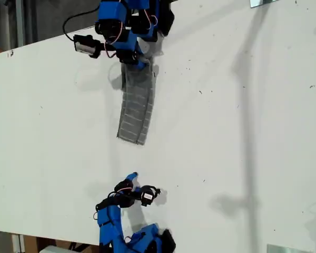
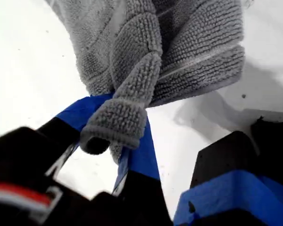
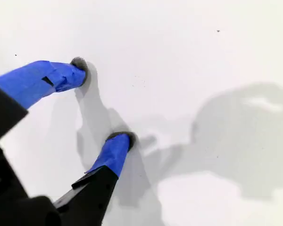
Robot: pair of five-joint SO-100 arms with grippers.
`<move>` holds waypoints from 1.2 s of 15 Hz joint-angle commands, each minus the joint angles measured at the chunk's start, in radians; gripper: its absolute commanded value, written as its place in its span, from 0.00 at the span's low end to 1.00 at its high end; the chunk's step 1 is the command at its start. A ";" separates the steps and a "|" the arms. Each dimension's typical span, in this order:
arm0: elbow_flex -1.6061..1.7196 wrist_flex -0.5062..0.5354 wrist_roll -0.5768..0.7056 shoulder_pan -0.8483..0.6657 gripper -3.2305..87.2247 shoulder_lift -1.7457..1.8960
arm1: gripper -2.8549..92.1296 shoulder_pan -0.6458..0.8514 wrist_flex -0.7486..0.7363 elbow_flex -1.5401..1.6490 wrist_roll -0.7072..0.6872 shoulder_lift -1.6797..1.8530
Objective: Grasp corners of a square towel and fold twice.
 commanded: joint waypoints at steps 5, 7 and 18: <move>-0.002 -0.008 -0.006 -0.003 0.30 0.029 | 0.03 0.066 -0.061 -0.373 -0.199 -0.276; -0.002 -0.008 -0.005 -0.003 0.30 0.029 | 0.03 0.074 -0.101 -0.618 -0.291 -0.560; 0.009 -0.012 -0.003 -0.002 0.29 0.040 | 0.03 0.066 -0.210 -1.463 -0.640 -1.428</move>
